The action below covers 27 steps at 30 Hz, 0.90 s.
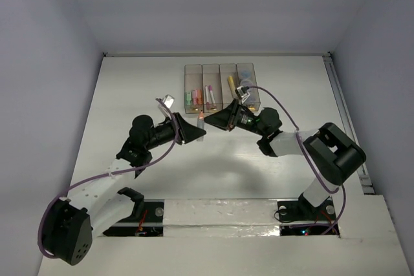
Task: Sort the stationery into containers
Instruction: Close the pen cap on the pen.
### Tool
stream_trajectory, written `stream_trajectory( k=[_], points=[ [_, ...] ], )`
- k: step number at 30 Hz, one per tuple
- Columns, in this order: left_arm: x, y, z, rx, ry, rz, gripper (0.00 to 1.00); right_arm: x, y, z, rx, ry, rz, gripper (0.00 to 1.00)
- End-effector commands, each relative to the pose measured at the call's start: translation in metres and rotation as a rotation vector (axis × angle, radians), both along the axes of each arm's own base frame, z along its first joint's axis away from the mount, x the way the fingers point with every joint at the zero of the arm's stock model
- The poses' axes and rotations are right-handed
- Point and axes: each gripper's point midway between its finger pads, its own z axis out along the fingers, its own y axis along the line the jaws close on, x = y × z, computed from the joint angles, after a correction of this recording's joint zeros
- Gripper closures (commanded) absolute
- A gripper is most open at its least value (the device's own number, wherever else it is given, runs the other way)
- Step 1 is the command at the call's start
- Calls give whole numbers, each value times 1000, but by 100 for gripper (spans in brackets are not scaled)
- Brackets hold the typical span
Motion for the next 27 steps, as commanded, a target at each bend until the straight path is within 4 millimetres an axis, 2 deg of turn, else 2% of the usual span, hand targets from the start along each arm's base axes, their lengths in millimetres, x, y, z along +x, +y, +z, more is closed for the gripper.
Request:
stream_trajectory(
  k=[1, 3, 4, 5, 6, 7, 8, 9, 10, 11, 12, 13, 14, 15, 17, 19, 20, 23, 24, 27],
  points=[
    [17, 10, 15, 100, -100, 82, 100, 10, -31, 15, 48, -78, -58, 50],
    [23, 21, 9, 179, -102, 144, 100, 15, -48, 8, 11, -79, -79, 43],
    [26, 24, 17, 190, -124, 165, 100, 16, -52, 5, -5, -80, -84, 36],
    [26, 28, 14, 215, -113, 180, 100, 19, -58, -3, -36, -58, -93, 35],
    [30, 32, 18, 230, -127, 214, 100, 18, -62, -2, -54, -88, -105, 35],
    [32, 36, 25, 247, -155, 231, 100, 17, -67, -10, -83, -77, -113, 46],
    [31, 40, 18, 283, -130, 239, 100, 17, -70, -26, -139, -28, -110, 59],
    [35, 45, 17, 314, -130, 265, 100, 23, -78, -37, -201, -57, -142, 75],
    [38, 48, 23, 343, -159, 277, 100, 22, -81, -33, -246, -87, -162, 100],
    [39, 51, 22, 369, -159, 287, 100, 33, -94, -74, -411, 66, -237, 100],
    [39, 59, 12, 420, -129, 307, 100, 42, -107, -87, -553, -22, -306, 100],
    [40, 61, 16, 436, -140, 318, 100, 48, -121, -96, -646, -8, -373, 100],
    [41, 65, 15, 468, -155, 321, 100, 63, -144, -92, -721, -15, -525, 100],
    [43, 69, 10, 498, -147, 335, 100, 58, -164, -111, -845, 21, -568, 100],
    [45, 73, 11, 522, -163, 346, 100, 62, -206, -120, -986, 84, -739, 100],
    [48, 73, 9, 546, -179, 339, 100, 64, -226, -121, -1056, 98, -811, 100],
    [48, 69, 9, 543, -188, 326, 100, 65, -238, -129, -1116, 116, -845, 100],
    [48, 61, 4, 534, -189, 279, 100, 71, -251, -138, -1226, 138, -855, 99],
    [47, 58, 3, 528, -191, 263, 100, 70, -253, -155, -1295, 168, -818, 94],
    [46, 57, -1, 538, -193, 242, 100, 77, -244, -162, -1319, 180, -757, 62]
  ],
)
